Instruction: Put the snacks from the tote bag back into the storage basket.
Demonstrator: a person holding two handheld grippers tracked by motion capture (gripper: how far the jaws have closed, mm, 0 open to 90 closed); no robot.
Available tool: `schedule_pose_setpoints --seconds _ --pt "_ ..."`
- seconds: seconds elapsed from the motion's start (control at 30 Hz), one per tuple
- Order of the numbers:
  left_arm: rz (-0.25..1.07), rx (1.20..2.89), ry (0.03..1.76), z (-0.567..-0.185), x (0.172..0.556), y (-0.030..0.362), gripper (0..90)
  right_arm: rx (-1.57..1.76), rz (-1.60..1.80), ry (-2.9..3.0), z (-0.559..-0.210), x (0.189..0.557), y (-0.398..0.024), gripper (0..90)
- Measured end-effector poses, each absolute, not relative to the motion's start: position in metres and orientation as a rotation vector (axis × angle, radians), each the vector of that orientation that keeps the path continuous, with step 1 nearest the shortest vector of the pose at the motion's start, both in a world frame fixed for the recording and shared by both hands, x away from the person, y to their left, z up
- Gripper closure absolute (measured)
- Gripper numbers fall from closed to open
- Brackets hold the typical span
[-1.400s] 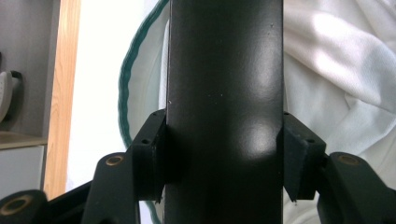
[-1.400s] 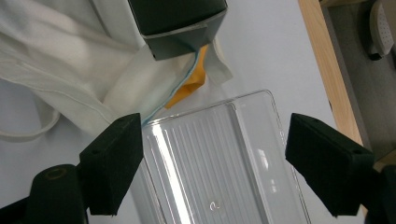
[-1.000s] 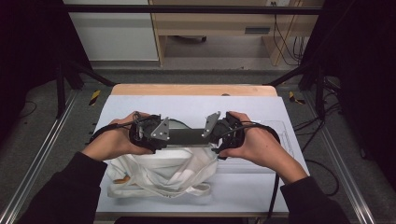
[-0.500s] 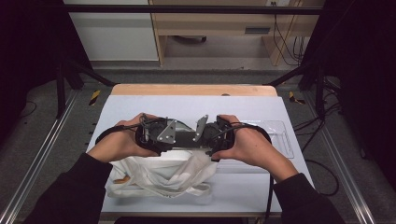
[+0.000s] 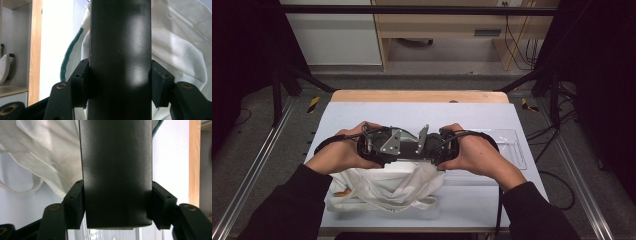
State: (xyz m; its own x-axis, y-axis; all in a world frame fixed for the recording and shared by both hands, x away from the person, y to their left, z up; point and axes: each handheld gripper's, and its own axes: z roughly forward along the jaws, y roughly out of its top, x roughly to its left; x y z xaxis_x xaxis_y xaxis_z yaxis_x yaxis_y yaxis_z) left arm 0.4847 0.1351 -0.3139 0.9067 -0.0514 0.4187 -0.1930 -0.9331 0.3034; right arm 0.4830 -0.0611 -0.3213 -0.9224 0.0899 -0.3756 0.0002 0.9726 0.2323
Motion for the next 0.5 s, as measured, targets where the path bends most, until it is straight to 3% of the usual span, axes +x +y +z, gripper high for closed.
schedule_pose_setpoints --seconds 0.33,0.5 --pt "0.566 2.695 -0.126 -0.3133 0.4867 0.1370 40.4 0.037 0.270 2.732 -0.3209 0.4857 -0.0582 43.0" --pt "0.551 2.634 -0.028 -0.3065 0.4895 0.1434 21.7 0.054 0.261 2.739 -0.3203 0.4904 -0.0644 43.1"
